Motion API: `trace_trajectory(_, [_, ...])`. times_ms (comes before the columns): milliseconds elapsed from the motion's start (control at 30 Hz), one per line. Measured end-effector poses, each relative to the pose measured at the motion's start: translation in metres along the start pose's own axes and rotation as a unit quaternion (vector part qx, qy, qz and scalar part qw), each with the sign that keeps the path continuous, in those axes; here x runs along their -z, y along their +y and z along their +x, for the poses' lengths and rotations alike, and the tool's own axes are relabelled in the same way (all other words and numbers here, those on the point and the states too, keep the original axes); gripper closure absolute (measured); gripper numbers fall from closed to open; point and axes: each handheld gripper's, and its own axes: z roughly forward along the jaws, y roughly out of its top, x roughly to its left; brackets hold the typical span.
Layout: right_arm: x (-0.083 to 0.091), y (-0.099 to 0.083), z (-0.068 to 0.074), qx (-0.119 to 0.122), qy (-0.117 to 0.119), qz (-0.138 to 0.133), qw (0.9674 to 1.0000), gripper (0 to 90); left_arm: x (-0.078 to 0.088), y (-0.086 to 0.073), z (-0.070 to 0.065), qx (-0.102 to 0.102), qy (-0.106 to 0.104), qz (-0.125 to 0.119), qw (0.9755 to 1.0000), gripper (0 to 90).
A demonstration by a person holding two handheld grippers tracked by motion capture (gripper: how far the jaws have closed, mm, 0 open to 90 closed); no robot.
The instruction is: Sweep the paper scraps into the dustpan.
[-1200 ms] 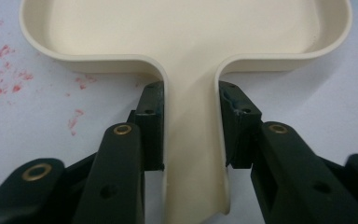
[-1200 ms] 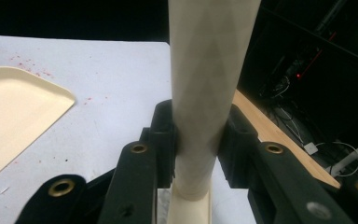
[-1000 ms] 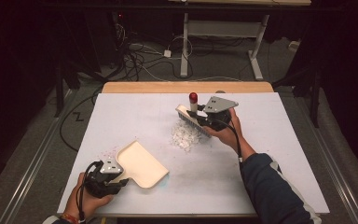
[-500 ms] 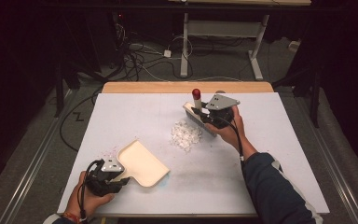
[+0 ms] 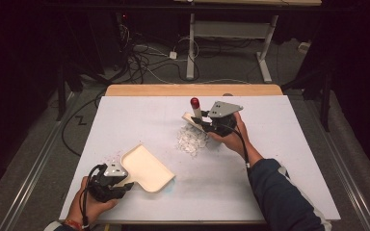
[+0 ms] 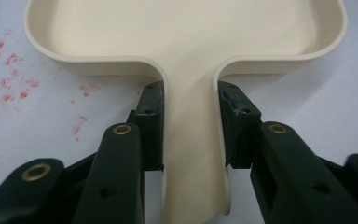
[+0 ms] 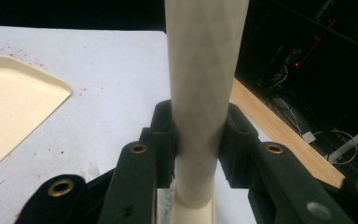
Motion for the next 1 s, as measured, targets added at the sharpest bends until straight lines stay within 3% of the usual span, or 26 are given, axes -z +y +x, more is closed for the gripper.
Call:
trace_trajectory(433, [0.002,-0.003,-0.003,-0.028,-0.021,-0.010,0.9993,71.1,0.000,0.004,0.001,-0.003,-0.008,-0.001,1.0000,63.3])
trace_trajectory(500, [0.002,-0.002,-0.005,-0.027,-0.048,-0.013,0.9984,71.2,0.000,0.005,0.000,-0.003,-0.008,-0.001,1.0000,63.3])
trace_trajectory(533, [0.002,-0.002,-0.005,-0.027,-0.048,-0.013,0.9984,71.2,0.000,0.005,0.000,-0.003,-0.008,-0.001,1.0000,63.3])
trace_trajectory(567, [0.001,-0.002,-0.007,-0.036,-0.067,-0.015,0.9970,71.2,0.000,0.005,0.001,-0.003,-0.009,0.000,1.0000,63.3])
trace_trajectory(633, [0.000,-0.003,-0.009,-0.036,-0.070,-0.015,0.9968,71.2,0.000,0.005,0.001,-0.003,-0.010,-0.001,0.9999,63.3])
trace_trajectory(700, [-0.002,-0.004,-0.012,-0.049,-0.088,-0.022,0.9946,71.2,-0.001,0.005,0.002,-0.003,-0.011,-0.001,0.9999,63.3])
trace_trajectory(800, [-0.005,-0.005,-0.014,-0.057,-0.095,-0.025,0.9936,71.2,-0.002,0.005,0.003,-0.001,-0.014,-0.001,0.9999,63.3])
trace_trajectory(1000, [-0.010,-0.003,-0.011,-0.053,-0.086,-0.023,0.9946,71.2,-0.002,0.004,0.003,-0.003,-0.013,0.000,0.9999,63.3])
